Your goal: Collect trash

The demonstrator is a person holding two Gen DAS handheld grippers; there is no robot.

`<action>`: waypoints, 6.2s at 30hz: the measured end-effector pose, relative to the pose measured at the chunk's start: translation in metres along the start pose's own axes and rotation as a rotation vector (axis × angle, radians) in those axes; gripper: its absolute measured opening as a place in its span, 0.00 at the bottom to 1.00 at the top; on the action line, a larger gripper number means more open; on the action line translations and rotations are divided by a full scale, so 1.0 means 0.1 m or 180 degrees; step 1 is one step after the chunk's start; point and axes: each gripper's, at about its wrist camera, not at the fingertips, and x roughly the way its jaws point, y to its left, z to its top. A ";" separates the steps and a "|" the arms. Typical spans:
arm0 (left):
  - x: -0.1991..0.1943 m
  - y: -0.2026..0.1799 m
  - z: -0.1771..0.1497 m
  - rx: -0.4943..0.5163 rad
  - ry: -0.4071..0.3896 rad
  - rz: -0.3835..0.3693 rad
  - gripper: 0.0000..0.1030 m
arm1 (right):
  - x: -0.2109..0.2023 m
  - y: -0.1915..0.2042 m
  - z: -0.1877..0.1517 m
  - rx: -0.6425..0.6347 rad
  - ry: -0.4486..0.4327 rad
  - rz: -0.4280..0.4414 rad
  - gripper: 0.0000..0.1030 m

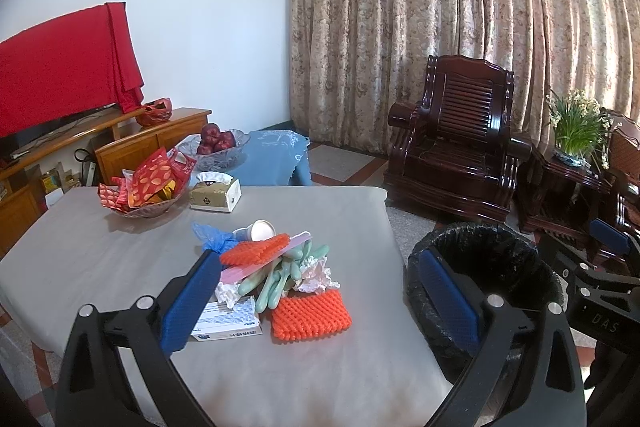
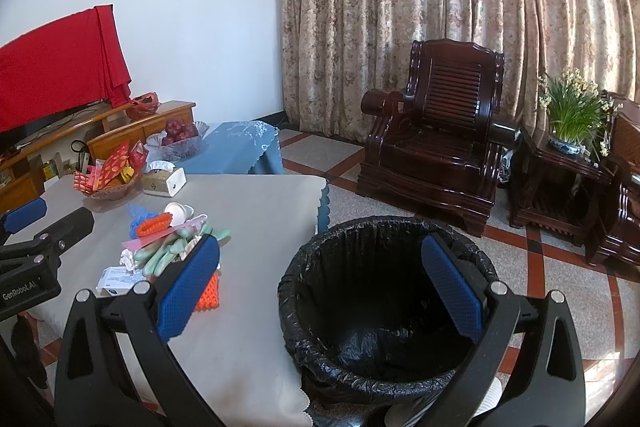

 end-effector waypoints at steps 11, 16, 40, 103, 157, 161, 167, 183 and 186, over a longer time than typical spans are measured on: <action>0.00 -0.01 -0.01 0.0004 -0.0006 0.0002 0.94 | 0.00 -0.01 -0.02 0.0032 -0.0002 -0.0014 0.95; 0.00 -0.01 -0.01 0.0003 -0.0002 0.0003 0.94 | 0.00 -0.02 -0.01 0.0031 -0.0001 -0.0015 0.95; 0.00 -0.02 -0.01 0.0009 -0.0002 0.0007 0.94 | 0.02 -0.03 -0.03 0.0040 0.0012 -0.0013 0.95; 1.49 1.38 -1.12 -0.0323 0.0883 0.0482 0.94 | 2.11 1.43 -0.87 -0.0326 0.1379 0.1515 0.23; 1.76 2.04 -1.39 -0.1279 0.1282 0.1097 0.68 | 2.09 1.35 -0.87 -0.0381 0.1329 0.1387 0.24; 1.82 2.08 -1.32 -0.1300 0.1280 0.1142 0.81 | 2.09 1.36 -0.86 -0.0380 0.1318 0.1392 0.24; 1.96 2.10 -1.31 -0.1246 0.1361 0.1197 0.68 | 2.02 1.30 -0.78 -0.0323 0.1237 0.1415 0.24; 1.21 1.54 -0.75 -0.0807 0.0674 0.0740 0.58 | 1.51 1.02 -0.26 -0.0173 0.0738 0.1506 0.23; 1.24 1.43 -0.84 -0.0697 0.0782 0.0715 0.58 | 1.47 0.90 -0.24 -0.0097 0.0702 0.1446 0.23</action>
